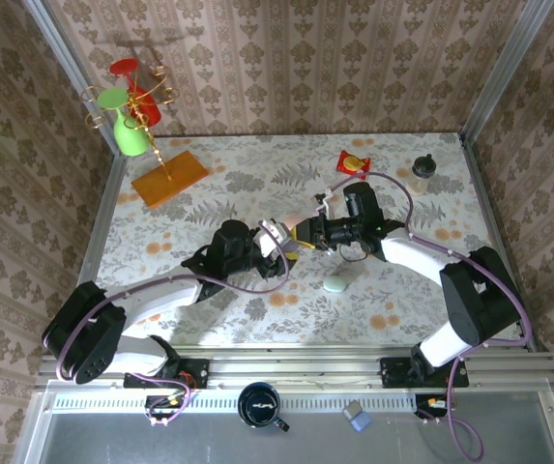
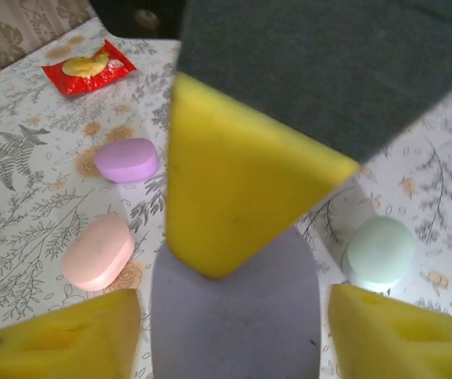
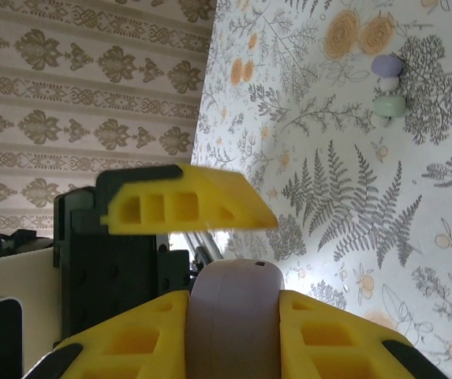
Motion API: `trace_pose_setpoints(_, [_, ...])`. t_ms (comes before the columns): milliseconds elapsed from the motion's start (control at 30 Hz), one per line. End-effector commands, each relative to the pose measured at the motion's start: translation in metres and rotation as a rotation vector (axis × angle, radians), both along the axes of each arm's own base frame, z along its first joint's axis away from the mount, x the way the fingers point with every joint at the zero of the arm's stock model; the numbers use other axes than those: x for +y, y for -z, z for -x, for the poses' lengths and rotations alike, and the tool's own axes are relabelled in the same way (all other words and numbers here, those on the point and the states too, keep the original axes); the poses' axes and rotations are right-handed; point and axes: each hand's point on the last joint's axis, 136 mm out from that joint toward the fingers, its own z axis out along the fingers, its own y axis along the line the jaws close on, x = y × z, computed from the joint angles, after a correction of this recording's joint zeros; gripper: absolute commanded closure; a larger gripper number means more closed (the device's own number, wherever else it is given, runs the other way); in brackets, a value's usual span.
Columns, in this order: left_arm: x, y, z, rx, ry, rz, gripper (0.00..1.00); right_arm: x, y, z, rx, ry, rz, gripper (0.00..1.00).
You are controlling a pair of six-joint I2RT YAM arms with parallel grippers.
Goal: Insert the wireless bluetooth earbuds into the charging case
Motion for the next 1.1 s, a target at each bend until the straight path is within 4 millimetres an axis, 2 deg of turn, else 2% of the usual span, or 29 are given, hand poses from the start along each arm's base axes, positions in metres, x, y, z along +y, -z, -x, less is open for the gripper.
trace_pose_setpoints(0, [-0.002, -0.029, 0.003, -0.115, 0.009, 0.101, 0.1, -0.005, -0.024, -0.004, -0.011, 0.046, -0.078, 0.8])
trace_pose_setpoints(67, [0.0, -0.042, 0.007, -0.159, 0.015, 0.162, 0.04, -0.009, -0.035, -0.008, 0.0, 0.076, -0.135, 0.81])
trace_pose_setpoints(233, [0.007, -0.064, 0.012, -0.248, 0.008, 0.286, 0.01, -0.014, -0.064, -0.012, 0.018, 0.12, -0.276, 0.82])
trace_pose_setpoints(400, [0.012, -0.073, 0.008, -0.295, 0.008, 0.37, 0.0, -0.014, -0.088, -0.016, 0.045, 0.135, -0.402, 0.86])
trace_pose_setpoints(567, [0.018, -0.093, 0.003, -0.327, 0.022, 0.499, 0.0, -0.016, -0.112, -0.019, 0.061, 0.137, -0.544, 0.89])
trace_pose_setpoints(733, [0.02, -0.105, -0.004, -0.307, 0.027, 0.542, 0.0, -0.017, -0.12, -0.018, 0.065, 0.138, -0.587, 0.9])
trace_pose_setpoints(800, [0.02, -0.11, -0.006, -0.304, 0.038, 0.553, 0.01, -0.016, -0.123, -0.016, 0.066, 0.131, -0.592, 0.93])
trace_pose_setpoints(967, [0.019, -0.122, -0.007, -0.304, 0.065, 0.579, 0.06, -0.009, -0.133, -0.013, 0.102, 0.105, -0.616, 1.0])
trace_pose_setpoints(1067, [0.017, -0.125, -0.013, -0.297, 0.068, 0.589, 0.11, -0.004, -0.138, -0.01, 0.091, 0.081, -0.62, 1.0])
